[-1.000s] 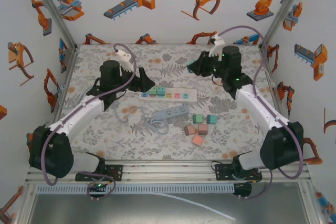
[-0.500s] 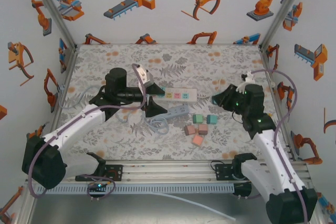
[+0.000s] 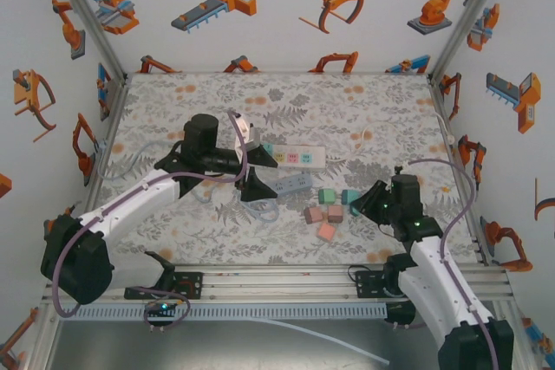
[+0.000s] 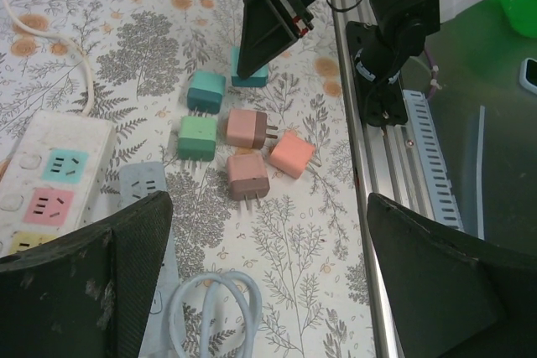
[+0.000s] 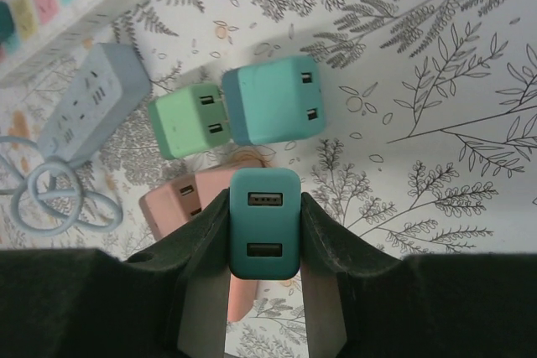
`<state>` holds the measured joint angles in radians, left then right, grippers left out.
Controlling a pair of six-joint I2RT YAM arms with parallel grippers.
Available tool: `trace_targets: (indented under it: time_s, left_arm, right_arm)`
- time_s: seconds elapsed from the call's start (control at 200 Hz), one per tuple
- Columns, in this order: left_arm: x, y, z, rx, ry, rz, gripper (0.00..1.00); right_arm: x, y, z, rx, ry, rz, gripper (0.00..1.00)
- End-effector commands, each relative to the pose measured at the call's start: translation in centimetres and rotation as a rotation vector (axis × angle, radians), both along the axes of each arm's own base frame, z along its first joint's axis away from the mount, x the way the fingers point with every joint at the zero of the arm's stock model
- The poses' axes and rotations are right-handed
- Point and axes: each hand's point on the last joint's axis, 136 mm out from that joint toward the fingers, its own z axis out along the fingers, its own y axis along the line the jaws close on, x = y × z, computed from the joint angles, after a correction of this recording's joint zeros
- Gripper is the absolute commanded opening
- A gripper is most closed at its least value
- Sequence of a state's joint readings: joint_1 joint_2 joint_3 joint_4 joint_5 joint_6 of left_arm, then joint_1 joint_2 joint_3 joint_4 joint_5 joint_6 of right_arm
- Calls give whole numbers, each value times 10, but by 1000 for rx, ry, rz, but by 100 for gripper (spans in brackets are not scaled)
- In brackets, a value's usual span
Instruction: Pull the plug off the socket
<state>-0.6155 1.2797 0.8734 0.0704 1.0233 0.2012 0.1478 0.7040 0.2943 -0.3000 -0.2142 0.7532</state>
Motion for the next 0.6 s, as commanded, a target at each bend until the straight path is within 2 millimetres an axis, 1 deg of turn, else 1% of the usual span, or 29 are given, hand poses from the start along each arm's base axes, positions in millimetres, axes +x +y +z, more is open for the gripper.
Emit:
trace_targets:
  time_s: [0.0, 0.105, 0.15, 0.25, 0.315, 0.411, 0.591]
  left_arm:
    - [-6, -3, 10, -22, -30, -51, 90]
    - [-7, -3, 10, -22, -28, -56, 90]
    - [-7, -4, 9, -22, -28, -59, 90]
    - [-8, -4, 9, -21, -26, -61, 90]
    - [-8, -5, 8, -19, -25, -63, 90]
    - [-9, -5, 8, -17, -22, -67, 90]
    - [-11, -5, 6, -12, -29, -75, 90]
  right_arm:
    - [8, 2, -2, 29, -19, -11, 10]
    - [7, 5, -11, 37, 4, 0, 13]
    - [7, 6, -14, 40, 14, 5, 16]
    - [5, 6, -22, 41, 41, 1, 24]
    - [3, 6, -26, 41, 59, -4, 32]
    - [3, 4, -28, 35, 73, -12, 41]
    - [3, -1, -27, 10, 83, -32, 49]
